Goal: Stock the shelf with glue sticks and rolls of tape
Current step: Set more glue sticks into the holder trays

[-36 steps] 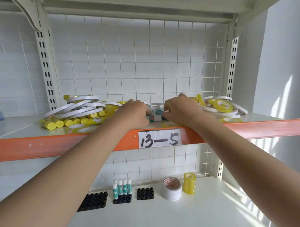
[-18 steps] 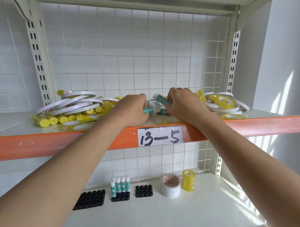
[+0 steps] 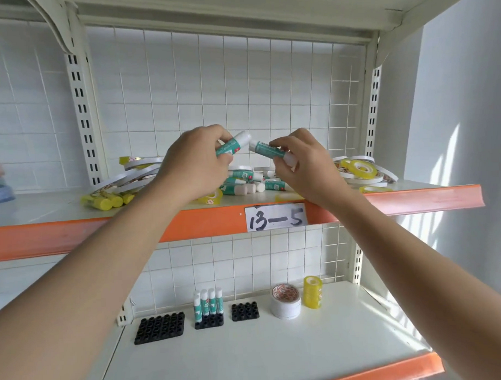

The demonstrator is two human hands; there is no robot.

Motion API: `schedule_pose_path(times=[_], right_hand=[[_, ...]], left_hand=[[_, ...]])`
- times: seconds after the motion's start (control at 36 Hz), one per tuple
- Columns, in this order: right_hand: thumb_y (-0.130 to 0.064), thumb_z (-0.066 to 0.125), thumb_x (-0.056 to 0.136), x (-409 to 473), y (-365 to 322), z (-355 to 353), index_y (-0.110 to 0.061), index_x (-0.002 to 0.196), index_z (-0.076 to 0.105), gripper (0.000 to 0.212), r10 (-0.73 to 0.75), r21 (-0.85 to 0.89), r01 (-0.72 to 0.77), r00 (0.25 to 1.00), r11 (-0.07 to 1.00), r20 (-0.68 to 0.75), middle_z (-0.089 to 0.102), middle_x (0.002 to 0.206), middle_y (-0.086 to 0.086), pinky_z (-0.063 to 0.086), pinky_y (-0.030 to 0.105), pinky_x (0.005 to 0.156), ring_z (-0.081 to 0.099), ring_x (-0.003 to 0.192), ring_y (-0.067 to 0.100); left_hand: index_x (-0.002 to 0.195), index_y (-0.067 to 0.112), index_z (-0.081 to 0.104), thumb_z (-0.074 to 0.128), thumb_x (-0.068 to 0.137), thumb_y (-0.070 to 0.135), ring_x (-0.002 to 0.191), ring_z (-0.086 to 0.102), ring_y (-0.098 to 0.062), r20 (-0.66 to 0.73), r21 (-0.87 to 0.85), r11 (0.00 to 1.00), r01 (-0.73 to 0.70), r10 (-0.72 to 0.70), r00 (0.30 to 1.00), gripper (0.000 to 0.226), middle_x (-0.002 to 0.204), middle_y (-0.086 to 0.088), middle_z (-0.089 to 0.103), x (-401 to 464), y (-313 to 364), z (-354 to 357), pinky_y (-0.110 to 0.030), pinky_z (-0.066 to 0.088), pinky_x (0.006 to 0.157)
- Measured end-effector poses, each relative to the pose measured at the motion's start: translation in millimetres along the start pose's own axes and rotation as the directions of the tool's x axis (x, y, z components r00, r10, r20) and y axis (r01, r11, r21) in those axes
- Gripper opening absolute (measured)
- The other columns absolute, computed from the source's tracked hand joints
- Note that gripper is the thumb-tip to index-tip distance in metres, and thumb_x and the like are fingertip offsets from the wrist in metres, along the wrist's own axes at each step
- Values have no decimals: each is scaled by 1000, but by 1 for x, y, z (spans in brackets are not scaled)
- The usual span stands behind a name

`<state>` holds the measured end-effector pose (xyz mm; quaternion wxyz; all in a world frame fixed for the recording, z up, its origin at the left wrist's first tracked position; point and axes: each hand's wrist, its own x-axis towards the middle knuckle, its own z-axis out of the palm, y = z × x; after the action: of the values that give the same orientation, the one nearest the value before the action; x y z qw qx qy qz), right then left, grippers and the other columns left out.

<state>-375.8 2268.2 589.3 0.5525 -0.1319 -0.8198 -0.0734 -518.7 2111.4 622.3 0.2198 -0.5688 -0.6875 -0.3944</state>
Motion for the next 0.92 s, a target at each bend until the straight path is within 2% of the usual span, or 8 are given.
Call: schedule_pose_path(times=[0.11, 0.19, 0.36, 0.47, 0.58, 0.67, 0.81, 0.92], right_hand=[[-11, 63, 86, -22, -23, -10, -5, 109, 67, 25, -9, 60, 14, 997, 998, -74, 56, 95, 6, 41, 10, 67, 53, 72, 13], [-7, 65, 84, -46, -41, -18, -4, 107, 68, 23, 14, 99, -5, 996, 995, -94, 57, 96, 5, 39, 5, 68, 49, 74, 10], [-5, 71, 81, -118, -73, -26, -11, 101, 67, 21, 145, 203, -120, 983, 972, -110, 61, 98, -1, 40, 7, 66, 54, 79, 8], [-5, 71, 78, -164, -88, -22, -19, 100, 64, 27, 254, 273, -235, 966, 933, -37, 57, 98, -17, 46, 15, 66, 58, 77, 10], [0, 73, 78, -200, -97, -13, -16, 99, 63, 28, 352, 316, -345, 935, 884, 39, 58, 95, -10, 47, 16, 66, 57, 74, 11], [1, 73, 80, -220, -104, -4, -20, 96, 59, 30, 481, 371, -488, 869, 790, 119, 62, 94, -1, 49, 18, 67, 59, 76, 15], [-2, 73, 81, -242, -92, 15, -24, 90, 52, 32, 646, 427, -667, 731, 610, 218, 61, 85, -15, 51, 22, 68, 61, 78, 10], [-6, 75, 80, -256, -68, 36, -19, 89, 53, 26, 744, 422, -763, 618, 489, 253, 64, 80, -1, 54, 34, 70, 65, 75, 22]], left_hand=[[113, 23, 62, 58, 93, 17, 92, 56, -18, -55, -79, 997, -12, 8, 998, 21, 97, 7, 63, -27, 2, -13, -28, 41, 76], [108, 23, 63, 60, 91, 15, 84, 56, -14, -41, -168, 985, -34, 27, 999, 19, 88, 12, 61, -56, 0, -11, -25, 41, 73], [106, 25, 63, 62, 90, 13, 86, 55, -12, 21, -330, 940, -83, 95, 995, 20, 91, 12, 64, -127, -19, 7, -33, 46, 75], [108, 23, 63, 61, 90, 10, 86, 56, -11, 101, -418, 909, -14, 62, 993, 22, 94, 10, 65, -164, -35, 28, -28, 43, 73], [106, 28, 62, 59, 92, 11, 85, 60, -6, 203, -507, 858, 87, 20, 979, 22, 94, 13, 65, -195, -47, 55, -23, 48, 73], [101, 34, 59, 58, 94, 14, 76, 60, 2, 269, -542, 823, 169, -20, 963, 21, 82, 17, 65, -214, -53, 77, -13, 43, 66], [113, 27, 65, 58, 95, 18, 77, 61, -16, 388, -480, 823, 303, -111, 915, 22, 80, 10, 62, -233, -75, 117, -30, 45, 70], [113, 24, 67, 59, 94, 15, 74, 58, -9, 436, -453, 795, 404, -198, 878, 23, 82, 11, 62, -240, -88, 143, -24, 42, 66]])
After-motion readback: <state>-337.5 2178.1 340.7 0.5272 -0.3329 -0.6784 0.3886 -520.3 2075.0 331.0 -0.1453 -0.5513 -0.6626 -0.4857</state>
